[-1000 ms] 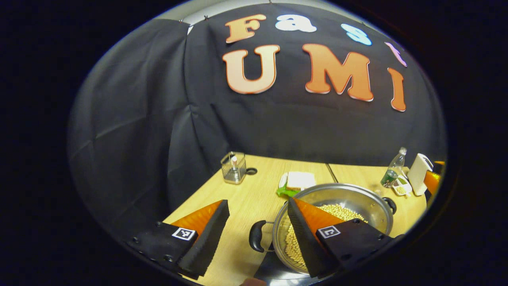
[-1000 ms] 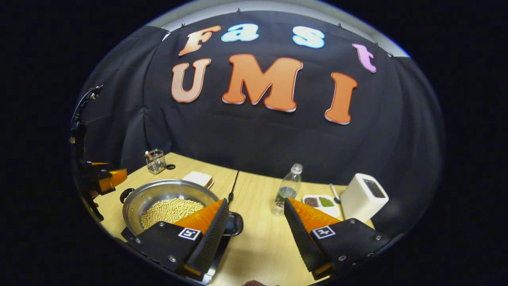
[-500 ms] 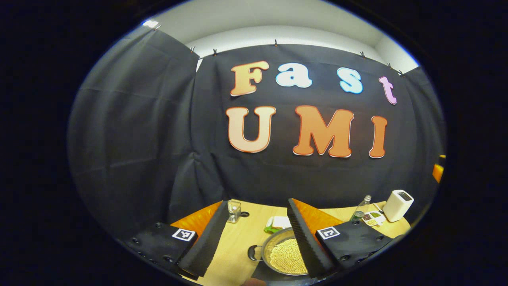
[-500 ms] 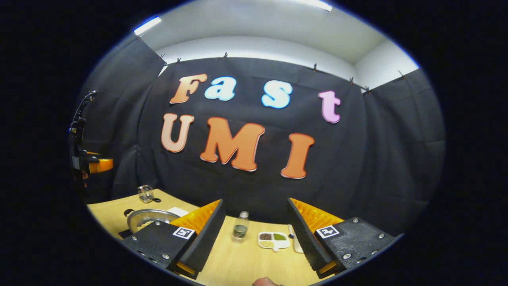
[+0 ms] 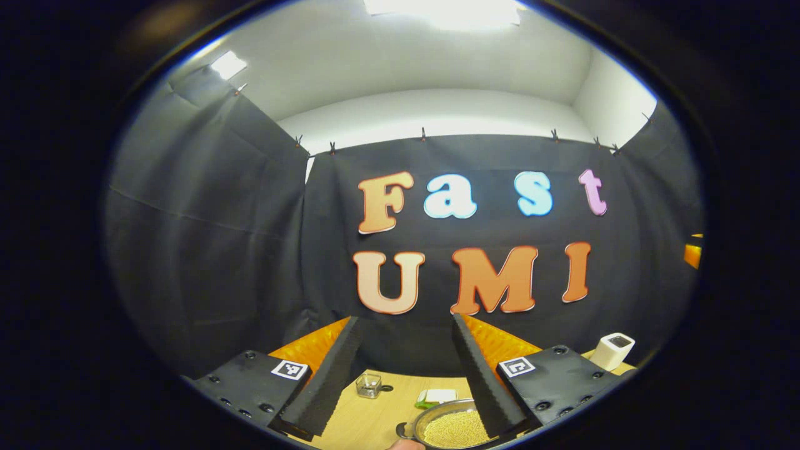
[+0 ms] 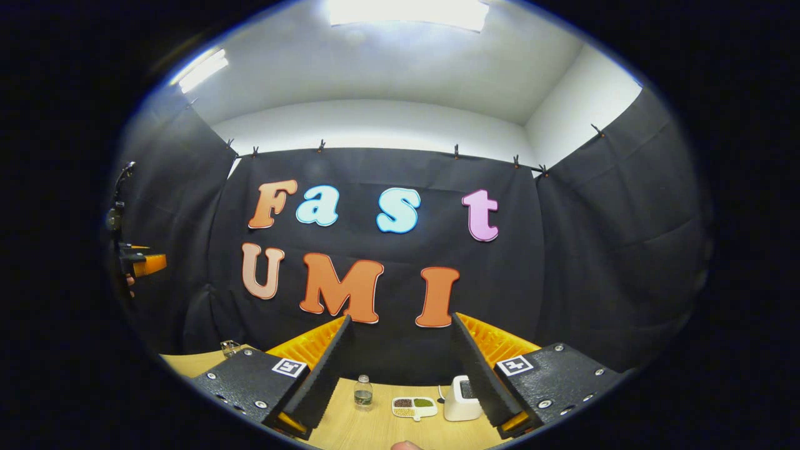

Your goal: First push the handle of the pot to place it horizontally, then grasp the pot with both hands and set it on the induction cooktop.

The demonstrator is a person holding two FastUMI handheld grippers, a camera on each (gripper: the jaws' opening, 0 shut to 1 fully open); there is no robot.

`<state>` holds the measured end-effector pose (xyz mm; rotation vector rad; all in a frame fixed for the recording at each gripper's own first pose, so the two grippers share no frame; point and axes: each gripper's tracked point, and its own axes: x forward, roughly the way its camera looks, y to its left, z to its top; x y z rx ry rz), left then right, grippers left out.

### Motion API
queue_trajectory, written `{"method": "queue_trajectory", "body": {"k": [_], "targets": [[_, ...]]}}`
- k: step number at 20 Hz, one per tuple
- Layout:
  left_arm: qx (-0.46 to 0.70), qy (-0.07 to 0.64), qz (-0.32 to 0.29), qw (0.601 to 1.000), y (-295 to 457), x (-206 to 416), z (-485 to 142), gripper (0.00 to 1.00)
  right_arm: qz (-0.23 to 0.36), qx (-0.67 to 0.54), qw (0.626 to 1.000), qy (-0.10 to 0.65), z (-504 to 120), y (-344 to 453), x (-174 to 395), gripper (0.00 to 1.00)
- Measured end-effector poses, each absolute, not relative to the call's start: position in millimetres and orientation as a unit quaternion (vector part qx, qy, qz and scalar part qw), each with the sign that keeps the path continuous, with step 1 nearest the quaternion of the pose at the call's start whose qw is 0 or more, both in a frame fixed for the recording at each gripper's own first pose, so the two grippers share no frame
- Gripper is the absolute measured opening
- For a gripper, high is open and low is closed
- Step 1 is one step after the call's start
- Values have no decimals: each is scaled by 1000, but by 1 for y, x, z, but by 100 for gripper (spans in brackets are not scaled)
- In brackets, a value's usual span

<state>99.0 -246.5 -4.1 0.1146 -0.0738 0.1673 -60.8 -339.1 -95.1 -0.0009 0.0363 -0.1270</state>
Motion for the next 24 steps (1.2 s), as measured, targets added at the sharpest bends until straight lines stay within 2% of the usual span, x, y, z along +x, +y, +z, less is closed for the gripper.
{"method": "queue_trajectory", "body": {"k": [3, 4, 5, 7, 9, 11, 15, 16, 19, 24], "targets": [[62, -90, 77, 991, -260, 75, 35, 99, -52, -14, 998, -19, -74, -328, -63, 95], [59, -98, 75, 991, -266, 68, 41, 95, -44, -16, 999, -27, -70, -322, -68, 97], [60, -104, 73, 990, -269, 63, 46, 92, -39, -19, 998, -34, -65, -320, -70, 95], [61, -118, 90, 987, -267, 50, 57, 99, -32, -23, 998, -42, -59, -314, -73, 95], [64, -127, 101, 985, -268, 41, 64, 99, -10, -15, 999, -51, -55, -300, -79, 95], [62, -130, 101, 984, -269, 37, 66, 99, 1, -6, 999, -50, -58, -297, -79, 97], [62, -118, 93, 987, -275, 37, 60, 95, 2, -6, 999, -46, -60, -297, -77, 95], [65, -116, 90, 987, -278, 38, 59, 99, 3, -7, 999, -47, -60, -296, -78, 97], [86, -107, 89, 987, -276, 41, 49, 99, 18, -4, 998, -63, -57, -293, -77, 95], [90, -97, 99, 986, -268, 50, 49, 99, 12, 3, 998, -57, -65, -300, -75, 95]]}}
